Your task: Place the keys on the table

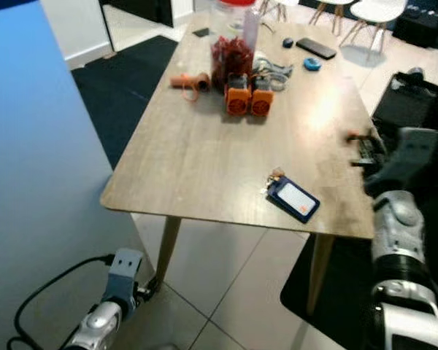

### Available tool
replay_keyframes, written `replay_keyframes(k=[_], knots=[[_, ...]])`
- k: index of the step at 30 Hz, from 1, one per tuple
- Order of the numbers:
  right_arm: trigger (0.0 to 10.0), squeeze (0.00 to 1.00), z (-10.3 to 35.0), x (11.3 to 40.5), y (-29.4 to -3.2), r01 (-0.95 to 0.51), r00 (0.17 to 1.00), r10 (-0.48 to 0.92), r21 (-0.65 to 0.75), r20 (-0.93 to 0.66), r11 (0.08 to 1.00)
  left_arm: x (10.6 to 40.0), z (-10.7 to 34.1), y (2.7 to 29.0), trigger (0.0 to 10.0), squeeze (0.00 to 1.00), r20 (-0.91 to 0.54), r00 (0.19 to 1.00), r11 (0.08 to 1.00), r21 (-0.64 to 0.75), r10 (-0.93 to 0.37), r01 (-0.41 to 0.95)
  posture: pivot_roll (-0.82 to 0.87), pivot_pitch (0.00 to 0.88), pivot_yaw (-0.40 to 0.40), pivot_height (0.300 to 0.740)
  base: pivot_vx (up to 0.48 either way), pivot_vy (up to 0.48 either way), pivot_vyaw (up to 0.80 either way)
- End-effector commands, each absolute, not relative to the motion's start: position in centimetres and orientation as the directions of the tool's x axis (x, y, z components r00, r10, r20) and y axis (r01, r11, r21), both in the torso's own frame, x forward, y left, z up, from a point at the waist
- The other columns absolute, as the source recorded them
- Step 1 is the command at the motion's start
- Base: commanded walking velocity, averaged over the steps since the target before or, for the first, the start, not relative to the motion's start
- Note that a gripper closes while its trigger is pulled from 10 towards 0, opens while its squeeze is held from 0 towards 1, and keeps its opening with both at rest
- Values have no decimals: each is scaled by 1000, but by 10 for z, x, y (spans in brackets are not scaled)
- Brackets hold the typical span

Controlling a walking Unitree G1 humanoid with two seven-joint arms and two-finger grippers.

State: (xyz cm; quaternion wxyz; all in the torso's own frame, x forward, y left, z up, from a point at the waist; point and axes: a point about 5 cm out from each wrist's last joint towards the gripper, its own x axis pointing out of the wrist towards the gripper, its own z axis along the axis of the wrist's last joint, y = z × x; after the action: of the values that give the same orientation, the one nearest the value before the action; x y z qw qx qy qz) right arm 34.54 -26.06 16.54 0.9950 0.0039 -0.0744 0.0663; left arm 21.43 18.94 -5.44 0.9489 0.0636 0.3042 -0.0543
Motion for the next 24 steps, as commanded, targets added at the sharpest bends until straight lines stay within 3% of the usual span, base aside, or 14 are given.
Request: replay_keyframes(k=[1, 6, 20, 21, 22, 23, 24], knots=[[10000, 0, 166, 346, -257, -171, 977, 173, -21, 125, 985, 213, -55, 189, 10000, 0, -586, 807, 986, 84, -67, 143, 77, 21, -58, 740, 0, 0, 0], [10000, 0, 151, 345, -229, -351, 936, 353, -97, 9, 931, 212, -55, 188, 10000, 0, -587, 807, 986, 81, -71, 146, 77, 26, -57, 740, 0, 0, 0], [10000, 0, 137, 335, -238, -343, 937, 331, -108, -113, 933, 212, -57, 186, 10000, 0, -600, 795, 983, 76, -88, 167, 70, 35, -42, 740, 0, 0, 0], [10000, 459, 137, 335, -240, -331, 940, 320, -101, -115, 938, 212, -57, 185, 10000, 0, -600, 795, 983, 76, -90, 168, 70, 36, -42, 740, 0, 0, 0], [10000, 459, 137, 335, -241, -324, 943, 312, -96, -116, 941, 212, -57, 185, 10000, 0, -600, 795, 983, 76, -90, 169, 70, 36, -42, 740, 0, 0, 0], [10000, 635, 137, 335, -242, -317, 945, 306, -91, -117, 944, 212, -57, 185, 10000, 0, -600, 795, 983, 76, -91, 170, 70, 37, -42, 740, 0, 0, 0], [10000, 1000, 137, 335, -243, -312, 946, 301, -91, -118, 946, 212, -56, 185, 10000, 0, -598, 796, 982, 76, -92, 170, 70, 37, -42, 740, 0, 0, 0]])
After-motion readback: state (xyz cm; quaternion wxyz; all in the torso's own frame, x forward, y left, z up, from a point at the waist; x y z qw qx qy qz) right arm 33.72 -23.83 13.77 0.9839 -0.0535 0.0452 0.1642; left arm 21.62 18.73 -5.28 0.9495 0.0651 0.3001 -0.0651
